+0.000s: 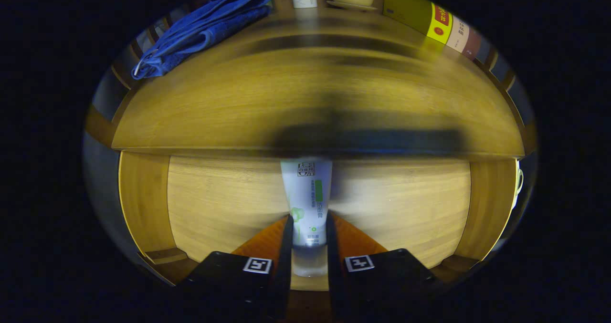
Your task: Pull open the drawer, take out the items inside it, and place them on the countertop above the cabinet.
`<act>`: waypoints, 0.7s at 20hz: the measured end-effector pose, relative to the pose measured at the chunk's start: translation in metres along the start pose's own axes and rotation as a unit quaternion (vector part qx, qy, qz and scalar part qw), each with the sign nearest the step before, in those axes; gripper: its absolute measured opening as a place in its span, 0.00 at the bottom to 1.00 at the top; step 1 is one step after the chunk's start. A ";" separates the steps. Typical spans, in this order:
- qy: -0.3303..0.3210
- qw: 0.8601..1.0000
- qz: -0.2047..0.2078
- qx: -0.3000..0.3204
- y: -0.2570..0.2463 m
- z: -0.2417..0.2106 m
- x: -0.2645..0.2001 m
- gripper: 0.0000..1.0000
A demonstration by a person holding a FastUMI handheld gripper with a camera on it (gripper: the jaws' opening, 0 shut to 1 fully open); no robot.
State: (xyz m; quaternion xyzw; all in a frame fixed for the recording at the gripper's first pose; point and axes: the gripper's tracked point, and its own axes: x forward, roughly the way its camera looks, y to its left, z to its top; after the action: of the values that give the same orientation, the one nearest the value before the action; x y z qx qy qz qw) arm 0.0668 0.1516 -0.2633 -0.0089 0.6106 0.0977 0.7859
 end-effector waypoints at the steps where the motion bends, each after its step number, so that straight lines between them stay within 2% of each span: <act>1: -0.006 1.000 0.005 0.003 0.001 0.003 -0.011 0.42; 4: -0.025 1.000 0.009 -0.005 0.001 0.013 -0.051 0.42; 5: -0.029 0.999 0.013 -0.007 0.004 -0.035 -0.050 0.41; 6: -0.034 0.999 0.019 -0.005 -0.003 -0.003 -0.070 0.41; 11: -0.067 0.997 0.022 -0.003 -0.012 0.014 -0.132 0.41; 14: -0.092 0.996 0.019 0.007 -0.021 0.040 -0.160 0.41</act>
State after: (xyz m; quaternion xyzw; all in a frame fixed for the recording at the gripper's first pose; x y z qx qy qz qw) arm 0.0713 0.1133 -0.1020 0.0174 0.5365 0.1091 0.8366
